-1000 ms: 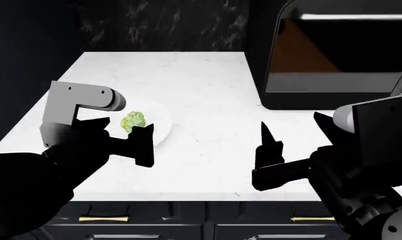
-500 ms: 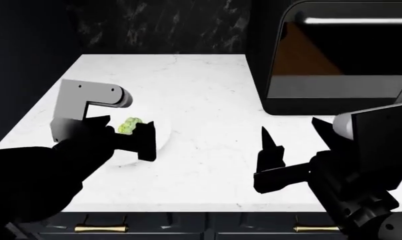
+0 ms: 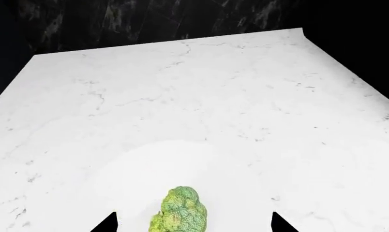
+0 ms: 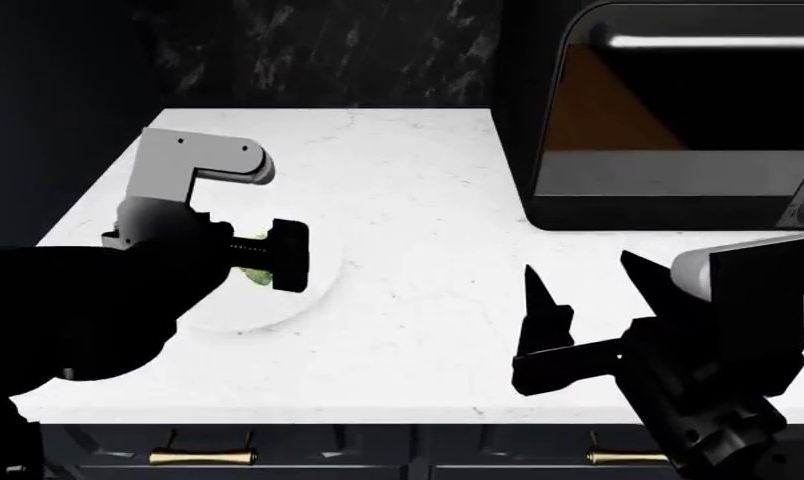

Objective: Place the broccoli on the top rack of the oven.

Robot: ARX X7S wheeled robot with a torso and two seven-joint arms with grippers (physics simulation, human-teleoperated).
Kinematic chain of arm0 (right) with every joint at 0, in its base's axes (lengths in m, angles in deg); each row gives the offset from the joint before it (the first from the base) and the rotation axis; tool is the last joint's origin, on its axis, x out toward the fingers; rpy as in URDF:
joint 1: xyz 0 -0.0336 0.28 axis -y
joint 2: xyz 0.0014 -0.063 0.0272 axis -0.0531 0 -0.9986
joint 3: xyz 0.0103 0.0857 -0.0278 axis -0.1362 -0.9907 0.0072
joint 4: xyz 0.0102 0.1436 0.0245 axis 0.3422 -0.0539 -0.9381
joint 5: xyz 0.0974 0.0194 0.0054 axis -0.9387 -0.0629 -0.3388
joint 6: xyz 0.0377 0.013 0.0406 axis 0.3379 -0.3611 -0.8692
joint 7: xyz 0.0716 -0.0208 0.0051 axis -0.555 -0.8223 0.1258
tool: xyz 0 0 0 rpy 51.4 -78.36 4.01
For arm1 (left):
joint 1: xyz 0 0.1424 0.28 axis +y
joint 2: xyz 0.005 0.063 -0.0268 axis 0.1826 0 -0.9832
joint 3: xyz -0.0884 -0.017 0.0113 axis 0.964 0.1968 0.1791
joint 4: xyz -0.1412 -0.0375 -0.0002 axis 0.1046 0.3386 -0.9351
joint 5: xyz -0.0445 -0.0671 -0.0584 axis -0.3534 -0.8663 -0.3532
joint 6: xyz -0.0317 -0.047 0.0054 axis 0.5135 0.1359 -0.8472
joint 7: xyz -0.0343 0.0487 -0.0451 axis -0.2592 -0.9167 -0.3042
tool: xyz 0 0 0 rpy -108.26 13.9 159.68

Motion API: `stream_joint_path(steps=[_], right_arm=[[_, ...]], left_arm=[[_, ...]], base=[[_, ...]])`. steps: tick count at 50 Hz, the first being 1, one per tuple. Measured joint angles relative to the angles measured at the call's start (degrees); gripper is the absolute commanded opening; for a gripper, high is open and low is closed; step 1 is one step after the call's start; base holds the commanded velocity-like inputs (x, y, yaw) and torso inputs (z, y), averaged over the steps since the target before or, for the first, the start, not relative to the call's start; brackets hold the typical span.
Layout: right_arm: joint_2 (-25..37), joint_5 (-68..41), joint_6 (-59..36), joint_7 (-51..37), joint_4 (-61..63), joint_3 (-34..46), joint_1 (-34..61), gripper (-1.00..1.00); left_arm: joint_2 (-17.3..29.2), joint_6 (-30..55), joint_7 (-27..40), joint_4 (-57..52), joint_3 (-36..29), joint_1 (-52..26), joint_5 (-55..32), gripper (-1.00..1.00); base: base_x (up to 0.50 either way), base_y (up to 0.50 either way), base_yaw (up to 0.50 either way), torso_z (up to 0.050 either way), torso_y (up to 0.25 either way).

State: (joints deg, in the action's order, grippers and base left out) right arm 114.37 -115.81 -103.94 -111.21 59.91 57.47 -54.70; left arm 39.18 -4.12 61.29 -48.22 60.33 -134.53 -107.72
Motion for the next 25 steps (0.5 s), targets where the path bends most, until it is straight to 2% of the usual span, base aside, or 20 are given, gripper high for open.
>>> stream_joint_path(steps=[25], right_arm=[[0.05,3.39,0.35,3.43,0.47,0.14,-1.44,1.0]], left_arm=[[-0.44,-2.29,-2.06,6.31,-4.36,0.22,4.19,1.0]], base=[[0.0,0.0,0.0,0.0,0.0]])
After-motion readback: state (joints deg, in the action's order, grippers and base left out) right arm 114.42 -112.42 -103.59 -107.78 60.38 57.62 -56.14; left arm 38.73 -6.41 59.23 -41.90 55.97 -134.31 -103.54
